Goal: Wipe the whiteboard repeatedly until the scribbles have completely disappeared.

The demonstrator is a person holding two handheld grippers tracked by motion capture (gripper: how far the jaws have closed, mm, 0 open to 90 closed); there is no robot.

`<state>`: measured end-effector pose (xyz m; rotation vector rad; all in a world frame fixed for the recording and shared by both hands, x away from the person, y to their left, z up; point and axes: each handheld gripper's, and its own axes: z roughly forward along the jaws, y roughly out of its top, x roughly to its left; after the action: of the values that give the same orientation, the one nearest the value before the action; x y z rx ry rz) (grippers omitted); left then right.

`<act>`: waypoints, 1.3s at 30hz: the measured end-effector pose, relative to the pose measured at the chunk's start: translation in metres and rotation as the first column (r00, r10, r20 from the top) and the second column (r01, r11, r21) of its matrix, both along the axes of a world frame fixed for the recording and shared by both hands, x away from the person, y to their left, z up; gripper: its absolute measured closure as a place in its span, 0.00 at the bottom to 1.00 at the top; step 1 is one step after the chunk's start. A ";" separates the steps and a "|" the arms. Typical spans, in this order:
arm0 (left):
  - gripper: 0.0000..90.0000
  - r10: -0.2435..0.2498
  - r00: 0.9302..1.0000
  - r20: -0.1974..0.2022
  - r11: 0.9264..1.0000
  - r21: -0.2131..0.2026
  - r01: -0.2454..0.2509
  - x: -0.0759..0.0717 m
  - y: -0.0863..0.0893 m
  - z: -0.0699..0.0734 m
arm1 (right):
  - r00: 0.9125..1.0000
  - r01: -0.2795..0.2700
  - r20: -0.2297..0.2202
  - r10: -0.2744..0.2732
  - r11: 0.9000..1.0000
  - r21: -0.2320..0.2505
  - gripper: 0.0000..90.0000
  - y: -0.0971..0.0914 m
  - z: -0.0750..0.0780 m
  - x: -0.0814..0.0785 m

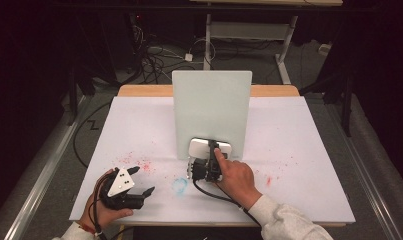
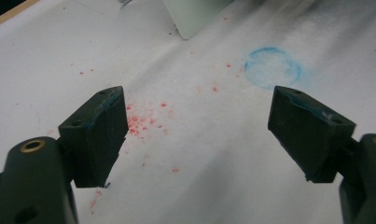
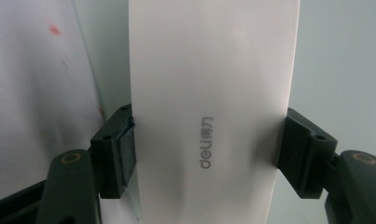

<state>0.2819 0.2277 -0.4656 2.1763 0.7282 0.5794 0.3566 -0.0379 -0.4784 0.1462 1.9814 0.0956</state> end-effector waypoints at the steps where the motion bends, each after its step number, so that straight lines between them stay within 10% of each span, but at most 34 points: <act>1: 0.21 -0.001 1.000 0.000 1.000 0.002 0.001 0.000 0.000 0.000 | 1.000 0.003 0.004 -0.003 1.000 0.003 0.34 -0.003 0.001 0.000; 7: 0.21 -0.005 1.000 0.000 1.000 0.003 0.005 0.001 -0.001 0.000 | 1.000 -0.020 0.023 0.020 1.000 0.008 0.34 -0.006 -0.001 0.000; 19: 0.21 -0.004 1.000 0.004 1.000 0.002 0.004 0.000 0.000 0.000 | 1.000 -0.026 0.014 0.023 0.986 0.163 0.34 -0.019 0.020 0.001; 39: 0.21 -0.009 1.000 0.024 1.000 0.025 0.009 0.003 -0.002 -0.001 | 0.997 -0.064 -0.018 0.077 0.913 0.404 0.34 -0.045 0.048 0.005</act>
<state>0.2854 0.2257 -0.4666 2.1904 0.7017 0.6116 0.3614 -0.0830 -0.4308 0.3451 1.9783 0.5553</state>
